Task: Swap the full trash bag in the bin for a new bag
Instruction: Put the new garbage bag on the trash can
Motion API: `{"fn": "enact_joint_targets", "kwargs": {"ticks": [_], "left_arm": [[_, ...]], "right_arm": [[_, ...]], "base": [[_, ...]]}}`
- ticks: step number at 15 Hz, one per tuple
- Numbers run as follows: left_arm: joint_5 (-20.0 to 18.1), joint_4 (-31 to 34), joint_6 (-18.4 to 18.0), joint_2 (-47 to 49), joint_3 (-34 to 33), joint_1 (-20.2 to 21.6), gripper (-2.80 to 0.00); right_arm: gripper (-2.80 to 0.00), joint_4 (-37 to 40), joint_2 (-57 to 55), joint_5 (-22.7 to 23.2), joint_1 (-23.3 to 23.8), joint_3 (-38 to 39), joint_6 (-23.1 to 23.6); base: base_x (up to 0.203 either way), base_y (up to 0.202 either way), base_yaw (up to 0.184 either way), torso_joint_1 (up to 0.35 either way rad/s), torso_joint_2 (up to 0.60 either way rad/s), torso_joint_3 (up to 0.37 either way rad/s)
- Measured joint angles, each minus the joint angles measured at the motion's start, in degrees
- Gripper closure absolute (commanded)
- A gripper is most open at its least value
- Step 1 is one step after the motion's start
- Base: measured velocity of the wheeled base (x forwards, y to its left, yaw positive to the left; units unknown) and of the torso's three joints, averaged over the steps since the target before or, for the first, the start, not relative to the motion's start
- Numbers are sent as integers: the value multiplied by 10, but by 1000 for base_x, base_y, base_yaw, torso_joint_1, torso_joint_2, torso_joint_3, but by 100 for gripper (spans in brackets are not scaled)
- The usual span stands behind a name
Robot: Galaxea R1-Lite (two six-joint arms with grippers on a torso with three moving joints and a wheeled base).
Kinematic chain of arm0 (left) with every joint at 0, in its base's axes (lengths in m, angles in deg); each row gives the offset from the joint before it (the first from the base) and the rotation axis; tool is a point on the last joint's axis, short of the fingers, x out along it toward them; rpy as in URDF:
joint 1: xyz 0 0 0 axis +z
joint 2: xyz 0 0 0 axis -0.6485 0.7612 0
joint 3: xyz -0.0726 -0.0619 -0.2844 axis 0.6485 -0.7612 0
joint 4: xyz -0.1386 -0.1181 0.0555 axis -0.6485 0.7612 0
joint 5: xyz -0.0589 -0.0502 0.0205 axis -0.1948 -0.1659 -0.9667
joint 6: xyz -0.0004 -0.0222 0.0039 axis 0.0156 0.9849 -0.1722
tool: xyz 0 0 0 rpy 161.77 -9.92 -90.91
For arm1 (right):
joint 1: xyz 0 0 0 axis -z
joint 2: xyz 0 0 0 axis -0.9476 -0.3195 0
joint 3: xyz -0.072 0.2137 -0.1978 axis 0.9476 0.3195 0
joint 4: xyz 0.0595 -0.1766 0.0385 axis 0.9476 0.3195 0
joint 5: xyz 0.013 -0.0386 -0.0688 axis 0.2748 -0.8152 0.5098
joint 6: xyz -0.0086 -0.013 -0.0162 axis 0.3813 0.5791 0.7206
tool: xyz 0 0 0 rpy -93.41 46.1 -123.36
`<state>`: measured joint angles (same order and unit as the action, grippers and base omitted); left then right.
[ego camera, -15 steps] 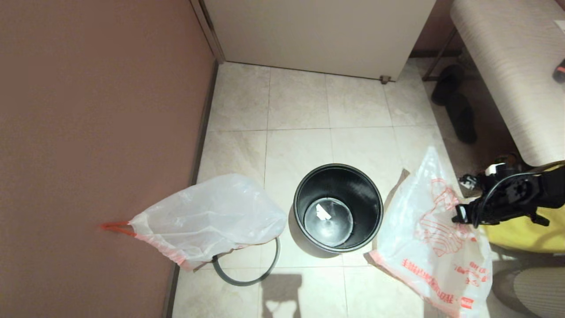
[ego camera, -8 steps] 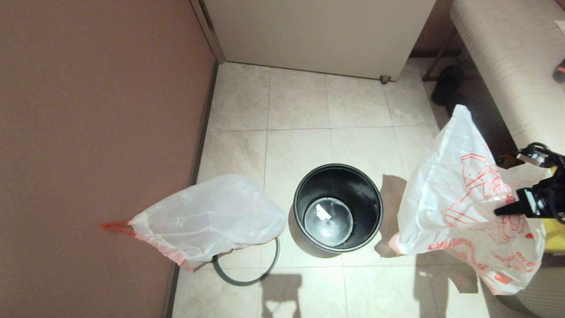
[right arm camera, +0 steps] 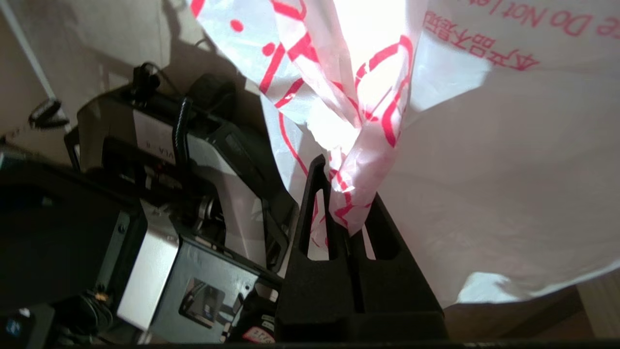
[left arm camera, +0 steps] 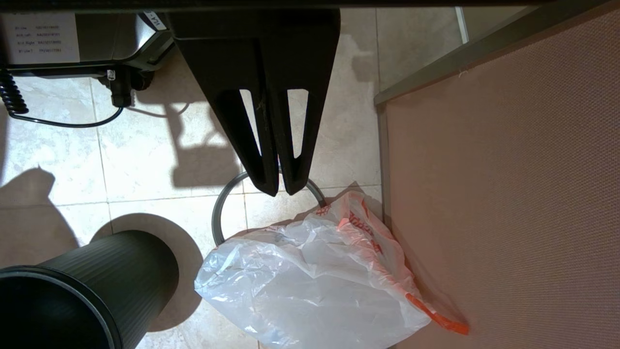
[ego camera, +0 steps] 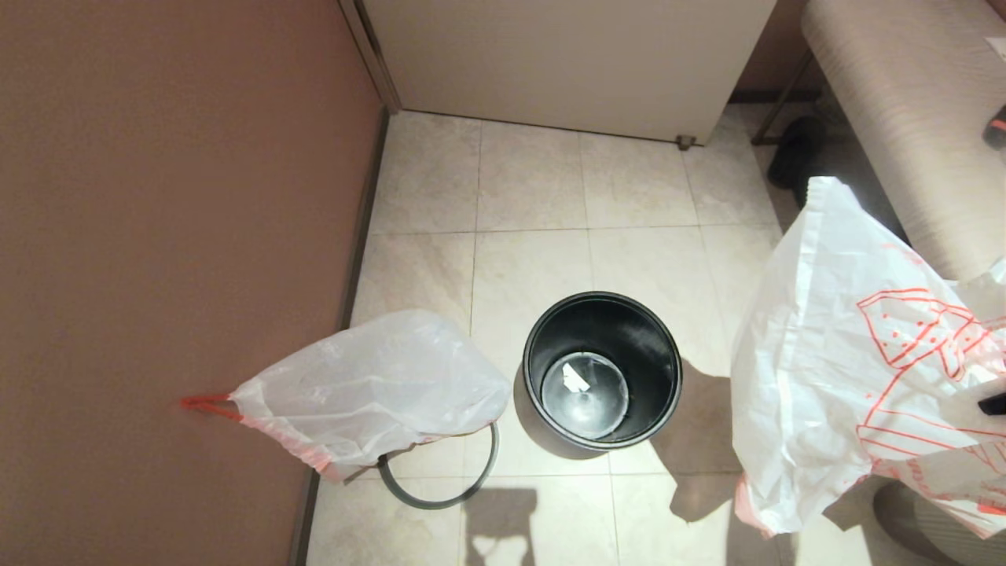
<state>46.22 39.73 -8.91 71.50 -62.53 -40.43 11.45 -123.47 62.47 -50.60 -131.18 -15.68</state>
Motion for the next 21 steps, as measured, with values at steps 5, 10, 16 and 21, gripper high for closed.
{"fn": "enact_joint_targets", "kwargs": {"ticks": [5,10,16,21], "left_arm": [[0,0,0,0,0,0,0],[0,0,0,0,0,0,0],[0,0,0,0,0,0,0],[0,0,0,0,0,0,0]], "right_arm": [[0,47,26,-16,-169,3,32],[0,-7,-59,-143,-337,3,8],[0,-152,-215,-164,-441,-74,-89],[0,-189,-358,-266,-512,-213,-193]], "base": [[0,0,0,0,0,0],[0,0,0,0,0,0],[0,0,0,0,0,0],[0,0,0,0,0,0]]}}
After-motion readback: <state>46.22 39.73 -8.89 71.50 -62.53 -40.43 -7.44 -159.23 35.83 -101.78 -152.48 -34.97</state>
